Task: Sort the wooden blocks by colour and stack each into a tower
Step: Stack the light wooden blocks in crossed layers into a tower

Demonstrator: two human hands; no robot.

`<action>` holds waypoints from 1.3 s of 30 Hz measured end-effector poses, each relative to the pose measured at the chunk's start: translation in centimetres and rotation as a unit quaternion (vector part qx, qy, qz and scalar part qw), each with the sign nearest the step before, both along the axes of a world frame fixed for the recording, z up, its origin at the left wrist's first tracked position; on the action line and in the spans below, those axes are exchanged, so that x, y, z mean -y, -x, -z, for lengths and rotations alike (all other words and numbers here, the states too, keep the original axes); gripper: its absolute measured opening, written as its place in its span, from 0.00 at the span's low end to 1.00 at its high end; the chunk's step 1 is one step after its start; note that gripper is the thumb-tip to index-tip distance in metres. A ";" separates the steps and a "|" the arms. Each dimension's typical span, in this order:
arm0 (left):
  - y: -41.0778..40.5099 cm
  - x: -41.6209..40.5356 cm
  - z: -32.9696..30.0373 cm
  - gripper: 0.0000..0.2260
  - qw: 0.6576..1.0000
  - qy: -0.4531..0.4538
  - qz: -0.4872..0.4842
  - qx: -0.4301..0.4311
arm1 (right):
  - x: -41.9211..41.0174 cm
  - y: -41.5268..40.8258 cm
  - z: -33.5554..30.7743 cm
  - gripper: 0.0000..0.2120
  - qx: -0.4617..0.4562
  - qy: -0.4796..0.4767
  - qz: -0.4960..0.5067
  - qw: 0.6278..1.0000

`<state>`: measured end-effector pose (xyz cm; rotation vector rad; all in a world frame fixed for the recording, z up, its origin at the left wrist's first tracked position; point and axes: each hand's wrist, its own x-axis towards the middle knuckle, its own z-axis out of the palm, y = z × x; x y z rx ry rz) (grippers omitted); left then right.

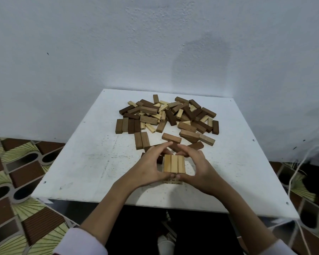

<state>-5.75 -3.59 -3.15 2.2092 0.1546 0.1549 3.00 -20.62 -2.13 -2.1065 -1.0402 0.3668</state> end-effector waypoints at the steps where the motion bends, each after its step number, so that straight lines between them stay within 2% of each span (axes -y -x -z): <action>1: 0.0 0.0 -0.1 0.39 1.000 0.001 0.000 0.001 | 0.0 0.0 0.0 0.38 0.002 -0.002 -0.003 1.000; 6: 0.1 0.1 -0.2 0.39 1.000 0.024 0.006 0.000 | -0.1 -0.1 -0.1 0.38 -0.012 0.007 -0.015 1.000; 8: 0.5 0.2 0.0 0.37 0.993 0.119 -0.005 0.005 | -0.1 0.2 -0.2 0.35 -0.067 -0.016 0.007 0.998; 11: 1.1 1.4 0.4 0.29 0.945 0.322 -0.053 0.020 | -0.8 1.5 0.9 0.32 -0.195 -0.133 0.083 0.968; 13: 1.3 2.9 0.4 0.24 0.921 0.378 -0.092 0.019 | -1.5 2.6 2.4 0.33 -0.243 -0.197 0.123 0.942; 15: 1.7 4.1 0.5 0.24 0.921 0.373 -0.106 0.019 | -1.9 3.5 3.5 0.34 -0.265 -0.211 0.141 0.930; 18: 2.1 5.0 1.8 0.29 0.922 0.372 -0.099 0.036 | -2.2 4.4 4.3 0.34 -0.288 -0.233 0.140 0.918; 21: 1.8 5.8 1.8 0.51 0.902 0.424 -0.079 0.035 | -2.1 4.9 4.8 0.32 -0.278 -0.248 0.137 0.918; 22: 1.8 5.8 1.9 0.54 0.900 0.427 -0.081 0.039 | -2.1 5.0 4.8 0.32 -0.276 -0.249 0.136 0.918; 31: 2.0 6.2 2.1 0.53 0.913 0.392 -0.079 0.077 | -2.2 5.1 5.1 0.30 -0.267 -0.253 0.141 0.919; 36: 2.2 6.2 2.0 0.53 0.915 0.390 -0.065 0.082 | -2.4 5.1 5.5 0.42 -0.263 -0.252 0.135 0.922; 39: 2.2 6.2 1.9 0.52 0.913 0.395 -0.063 0.078 | -2.4 5.1 5.6 0.43 -0.268 -0.254 0.131 0.920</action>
